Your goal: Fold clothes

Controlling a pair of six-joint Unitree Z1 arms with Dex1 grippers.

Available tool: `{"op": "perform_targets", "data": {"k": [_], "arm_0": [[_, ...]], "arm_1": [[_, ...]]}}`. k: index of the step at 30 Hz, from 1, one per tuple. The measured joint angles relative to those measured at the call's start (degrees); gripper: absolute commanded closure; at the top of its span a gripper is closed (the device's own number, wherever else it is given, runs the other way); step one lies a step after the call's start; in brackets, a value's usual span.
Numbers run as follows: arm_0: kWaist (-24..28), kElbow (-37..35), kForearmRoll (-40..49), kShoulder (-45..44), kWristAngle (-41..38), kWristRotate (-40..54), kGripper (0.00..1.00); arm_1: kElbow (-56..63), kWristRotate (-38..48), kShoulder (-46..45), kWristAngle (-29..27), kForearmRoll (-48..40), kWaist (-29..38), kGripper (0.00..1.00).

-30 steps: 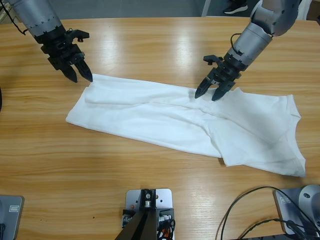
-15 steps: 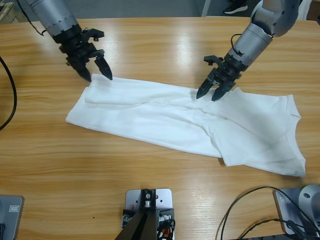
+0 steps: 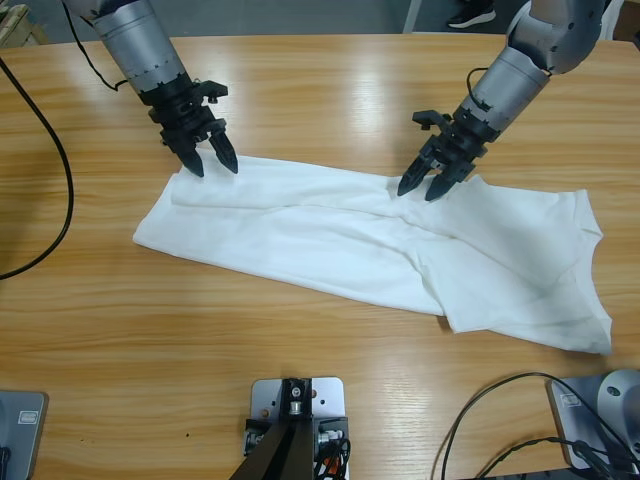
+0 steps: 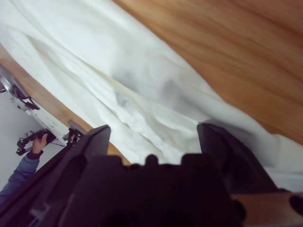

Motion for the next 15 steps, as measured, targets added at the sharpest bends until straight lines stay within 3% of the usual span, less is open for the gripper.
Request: {"op": "perform_targets", "data": {"k": [9, 15], "arm_0": [[1.45, -7.54, 0.0, 2.7, 2.95, -1.42, 0.349], [1.71, -8.96, 0.0, 6.12, 3.08, -1.42, 0.349]], "arm_1": [[0.06, 0.0, 0.03, 0.0, 0.0, -0.11, 0.277], [0.06, -0.01, 0.05, 0.0, -0.05, -0.13, 0.299]]}}
